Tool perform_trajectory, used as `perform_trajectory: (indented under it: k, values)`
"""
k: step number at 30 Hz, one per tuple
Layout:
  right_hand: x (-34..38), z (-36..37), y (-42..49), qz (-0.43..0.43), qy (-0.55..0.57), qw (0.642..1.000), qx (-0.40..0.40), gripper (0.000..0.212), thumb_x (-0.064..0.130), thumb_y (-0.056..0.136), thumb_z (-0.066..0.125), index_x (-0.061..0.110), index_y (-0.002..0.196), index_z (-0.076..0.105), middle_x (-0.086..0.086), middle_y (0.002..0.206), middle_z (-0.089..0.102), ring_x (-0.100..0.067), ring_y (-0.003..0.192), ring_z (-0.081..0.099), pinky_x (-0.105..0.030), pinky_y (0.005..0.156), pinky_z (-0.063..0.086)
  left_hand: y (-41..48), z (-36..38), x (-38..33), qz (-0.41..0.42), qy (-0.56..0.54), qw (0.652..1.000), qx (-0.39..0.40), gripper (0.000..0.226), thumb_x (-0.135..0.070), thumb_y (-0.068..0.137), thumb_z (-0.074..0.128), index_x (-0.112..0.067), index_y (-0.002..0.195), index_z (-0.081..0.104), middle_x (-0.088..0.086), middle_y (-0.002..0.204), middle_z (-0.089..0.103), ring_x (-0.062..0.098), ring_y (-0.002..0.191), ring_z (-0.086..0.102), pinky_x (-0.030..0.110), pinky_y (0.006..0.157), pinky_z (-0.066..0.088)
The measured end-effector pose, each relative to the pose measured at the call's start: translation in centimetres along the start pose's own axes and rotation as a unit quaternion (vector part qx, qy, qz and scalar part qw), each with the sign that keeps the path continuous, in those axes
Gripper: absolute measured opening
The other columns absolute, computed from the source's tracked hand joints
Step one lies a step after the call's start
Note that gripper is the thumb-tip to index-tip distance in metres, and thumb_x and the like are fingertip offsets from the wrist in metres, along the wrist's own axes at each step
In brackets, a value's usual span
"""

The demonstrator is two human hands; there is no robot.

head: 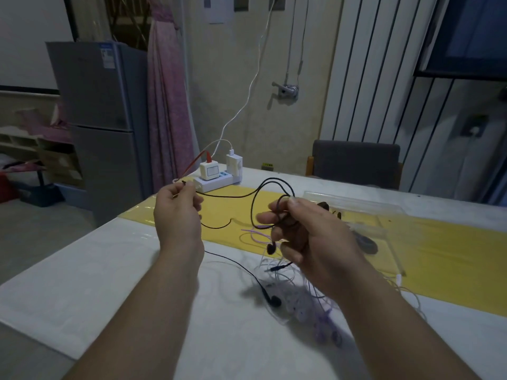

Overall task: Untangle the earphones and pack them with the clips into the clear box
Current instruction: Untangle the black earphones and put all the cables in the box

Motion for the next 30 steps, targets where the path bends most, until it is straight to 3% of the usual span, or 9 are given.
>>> perform_trajectory:
  k: [3,7,11,16,19,24,27,30]
  values:
    - [-0.4,0.5,-0.2,0.028,0.0,0.999,0.024,0.031,0.025,0.103,0.04,0.007,0.099,0.064,-0.015,0.093,0.074,-0.015,0.054,0.049,-0.02,0.039,0.023,-0.1,0.1,0.2,-0.009,-0.003,1.0,0.005,0.007,-0.021,0.095,0.056,-0.022,0.088,0.056,-0.004,0.067,0.055,0.011,0.061,0.049,0.026,0.055,0.04]
    - [-0.4,-0.2,-0.2,0.026,-0.119,0.992,0.004,0.034,0.026,0.101,0.044,0.013,0.089,0.073,-0.007,0.086,0.074,-0.014,0.05,0.036,-0.021,0.041,0.021,-0.2,0.0,0.2,-0.012,-0.003,1.0,-0.002,0.007,-0.022,0.095,0.056,-0.023,0.087,0.056,-0.004,0.065,0.053,0.011,0.059,0.047,0.027,0.056,0.039]
    - [0.1,-0.8,0.0,-0.007,-0.183,0.983,0.001,0.029,0.023,0.096,0.056,0.015,0.077,0.077,-0.001,0.076,0.055,-0.01,0.051,0.031,-0.019,0.042,0.023,-0.3,-0.1,0.1,-0.015,0.0,1.0,-0.002,0.007,-0.023,0.094,0.057,-0.023,0.087,0.056,-0.004,0.065,0.053,0.011,0.061,0.046,0.027,0.055,0.039]
    - [-0.4,0.0,-0.2,-0.001,-0.159,0.987,0.024,0.033,0.028,0.1,0.051,0.012,0.085,0.075,-0.007,0.068,0.062,-0.008,0.047,0.038,-0.018,0.042,0.027,-0.4,0.4,0.0,-0.028,-0.017,0.999,0.029,0.011,-0.02,0.093,0.06,-0.021,0.081,0.059,-0.003,0.062,0.053,0.011,0.057,0.049,0.026,0.053,0.041]
    - [-2.0,1.0,0.0,0.026,-0.094,0.995,-0.003,0.036,0.035,0.101,0.046,0.011,0.087,0.067,-0.006,0.066,0.063,-0.01,0.048,0.039,-0.022,0.044,0.026,-0.6,1.0,0.5,-0.074,-0.058,0.994,0.064,0.013,-0.013,0.093,0.059,-0.018,0.081,0.061,-0.002,0.059,0.055,0.013,0.056,0.051,0.025,0.051,0.041]
    - [-4.2,0.6,0.5,0.094,-0.008,0.993,-0.071,0.043,0.045,0.1,0.044,0.009,0.084,0.061,-0.002,0.054,0.048,-0.009,0.041,0.028,-0.02,0.038,0.019,-0.7,1.7,0.7,-0.065,0.007,0.991,0.114,0.006,-0.014,0.083,0.066,-0.018,0.081,0.069,-0.002,0.077,0.061,0.017,0.075,0.05,0.032,0.065,0.039]
    - [-4.3,-0.1,0.5,0.126,-0.044,0.988,-0.08,0.038,0.03,0.097,0.041,0.007,0.077,0.064,-0.002,0.055,0.043,-0.01,0.04,0.024,-0.02,0.037,0.018,-0.7,1.6,0.5,-0.053,0.024,0.992,0.112,0.007,-0.014,0.085,0.064,-0.018,0.081,0.067,-0.002,0.075,0.062,0.016,0.074,0.049,0.032,0.065,0.036]
    - [-2.8,-0.8,0.6,0.088,-0.15,0.981,-0.085,0.027,0.01,0.089,0.043,0.011,0.07,0.062,-0.001,0.056,0.042,-0.011,0.043,0.026,-0.023,0.041,0.022,0.0,0.7,0.7,-0.043,0.049,0.997,0.047,0.006,-0.015,0.093,0.058,-0.014,0.091,0.063,0.0,0.074,0.06,0.016,0.069,0.049,0.029,0.061,0.037]
Point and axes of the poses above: each hand's wrist, its own y-axis towards the middle knuckle, its own z-axis out of the palm, x = y × z, the point moved 7 cm from there along y, towards the middle knuckle
